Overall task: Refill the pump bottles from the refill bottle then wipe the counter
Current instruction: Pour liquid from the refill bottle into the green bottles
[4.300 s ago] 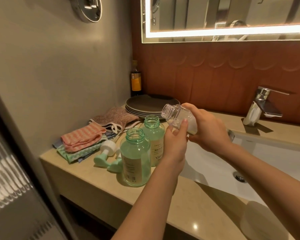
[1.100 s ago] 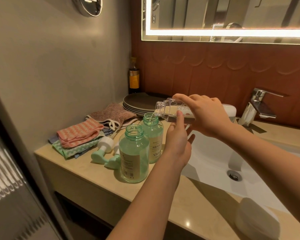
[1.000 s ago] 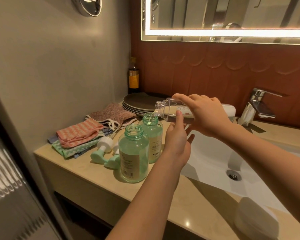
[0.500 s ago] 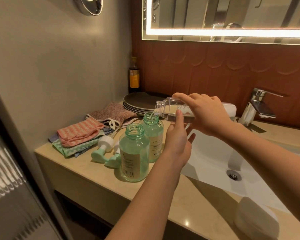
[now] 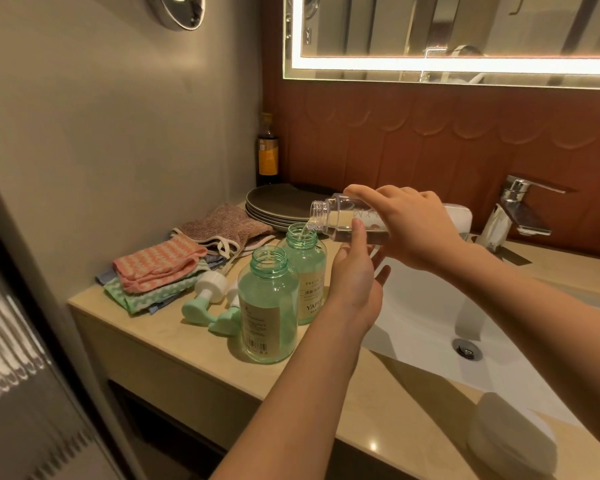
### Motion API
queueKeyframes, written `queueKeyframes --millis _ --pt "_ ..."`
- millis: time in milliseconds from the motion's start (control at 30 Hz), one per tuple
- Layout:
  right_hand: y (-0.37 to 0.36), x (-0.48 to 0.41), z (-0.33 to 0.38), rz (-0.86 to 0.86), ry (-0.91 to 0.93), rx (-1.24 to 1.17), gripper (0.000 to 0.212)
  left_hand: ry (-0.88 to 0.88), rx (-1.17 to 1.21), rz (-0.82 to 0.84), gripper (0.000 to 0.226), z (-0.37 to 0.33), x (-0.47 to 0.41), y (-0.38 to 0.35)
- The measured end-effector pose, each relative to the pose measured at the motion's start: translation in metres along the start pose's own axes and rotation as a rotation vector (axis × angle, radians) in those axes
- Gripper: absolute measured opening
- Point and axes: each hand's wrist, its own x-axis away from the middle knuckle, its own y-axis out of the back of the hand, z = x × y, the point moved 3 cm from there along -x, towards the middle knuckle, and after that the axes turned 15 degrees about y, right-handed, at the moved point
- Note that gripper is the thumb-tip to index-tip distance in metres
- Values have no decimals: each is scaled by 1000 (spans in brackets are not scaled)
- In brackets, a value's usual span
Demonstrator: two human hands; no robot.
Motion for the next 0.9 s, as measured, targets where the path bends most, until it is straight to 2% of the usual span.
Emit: queueKeyframes --millis 900 --pt "1 -1 0 7 6 0 81 0 3 -4 50 0 1 -1"
